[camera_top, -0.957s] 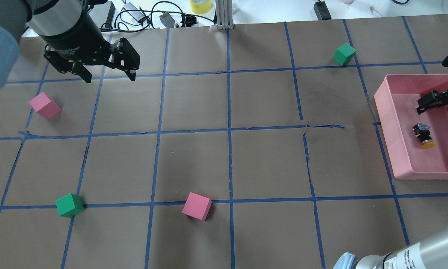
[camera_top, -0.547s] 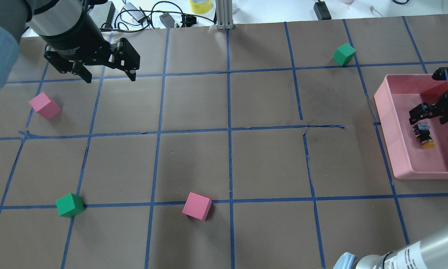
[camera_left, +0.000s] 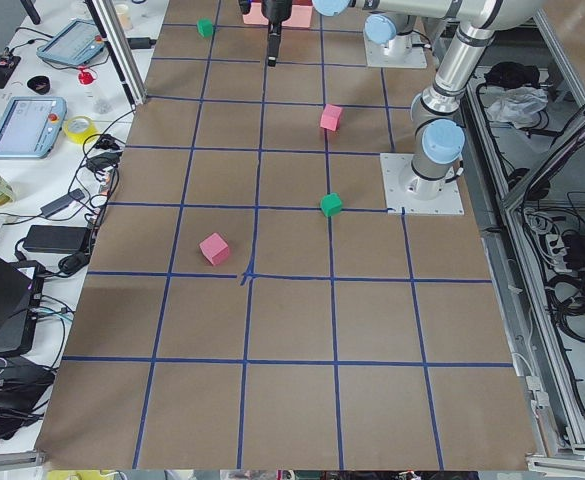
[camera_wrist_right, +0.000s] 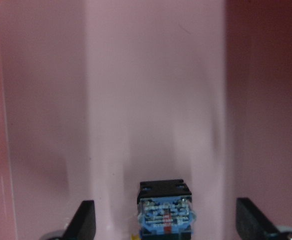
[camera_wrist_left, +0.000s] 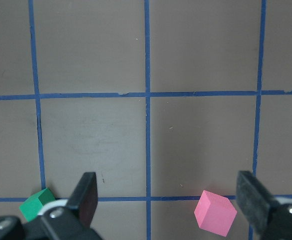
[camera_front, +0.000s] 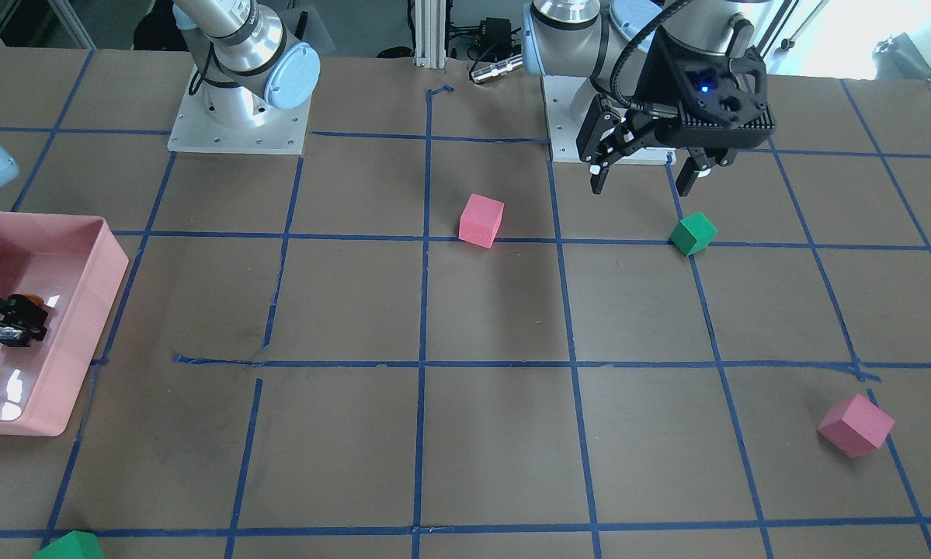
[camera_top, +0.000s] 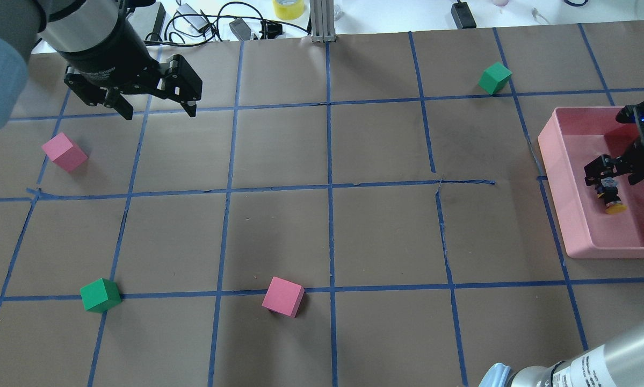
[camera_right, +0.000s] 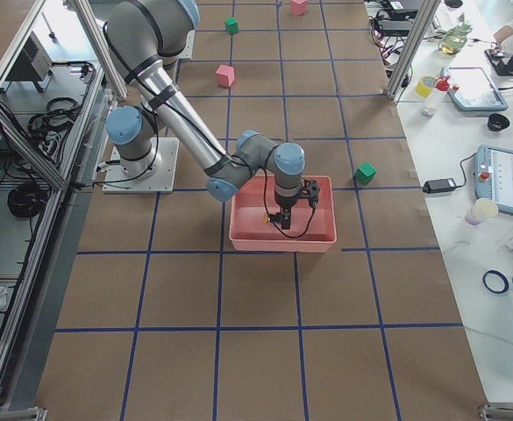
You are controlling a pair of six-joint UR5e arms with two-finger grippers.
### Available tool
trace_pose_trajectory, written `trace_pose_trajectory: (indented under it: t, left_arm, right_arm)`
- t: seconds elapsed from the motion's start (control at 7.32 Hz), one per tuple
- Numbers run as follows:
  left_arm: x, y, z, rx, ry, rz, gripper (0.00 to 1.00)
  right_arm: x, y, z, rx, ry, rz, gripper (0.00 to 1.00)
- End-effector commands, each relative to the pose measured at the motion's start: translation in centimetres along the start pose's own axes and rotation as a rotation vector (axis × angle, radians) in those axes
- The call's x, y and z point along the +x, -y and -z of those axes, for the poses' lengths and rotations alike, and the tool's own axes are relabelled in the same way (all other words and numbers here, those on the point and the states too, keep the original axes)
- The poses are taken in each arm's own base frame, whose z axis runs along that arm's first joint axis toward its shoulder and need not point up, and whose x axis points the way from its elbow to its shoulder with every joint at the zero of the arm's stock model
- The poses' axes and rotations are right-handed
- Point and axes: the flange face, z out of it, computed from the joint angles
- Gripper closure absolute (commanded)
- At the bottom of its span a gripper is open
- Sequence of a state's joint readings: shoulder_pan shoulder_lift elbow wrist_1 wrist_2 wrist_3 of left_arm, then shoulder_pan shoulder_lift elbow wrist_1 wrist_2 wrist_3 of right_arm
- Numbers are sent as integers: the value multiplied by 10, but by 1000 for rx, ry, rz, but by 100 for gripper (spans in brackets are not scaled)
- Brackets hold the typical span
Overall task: Align button upright
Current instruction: 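Close the right gripper on the button and lift it from the bin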
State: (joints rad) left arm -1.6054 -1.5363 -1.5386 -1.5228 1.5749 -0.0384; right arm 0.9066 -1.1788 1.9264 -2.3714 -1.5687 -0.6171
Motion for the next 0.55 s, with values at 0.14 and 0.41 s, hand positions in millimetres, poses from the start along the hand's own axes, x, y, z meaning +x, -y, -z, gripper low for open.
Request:
trace_pose_trajectory:
  t: [0.14, 0.41]
  left_arm:
    - [0, 0, 0, -1, 0, -1, 0]
    - [0, 0, 0, 0, -1, -1, 0]
  right_arm:
    - [0, 0, -5, -7, 8, 0, 2]
    - [0, 0, -9, -13, 12, 1, 2]
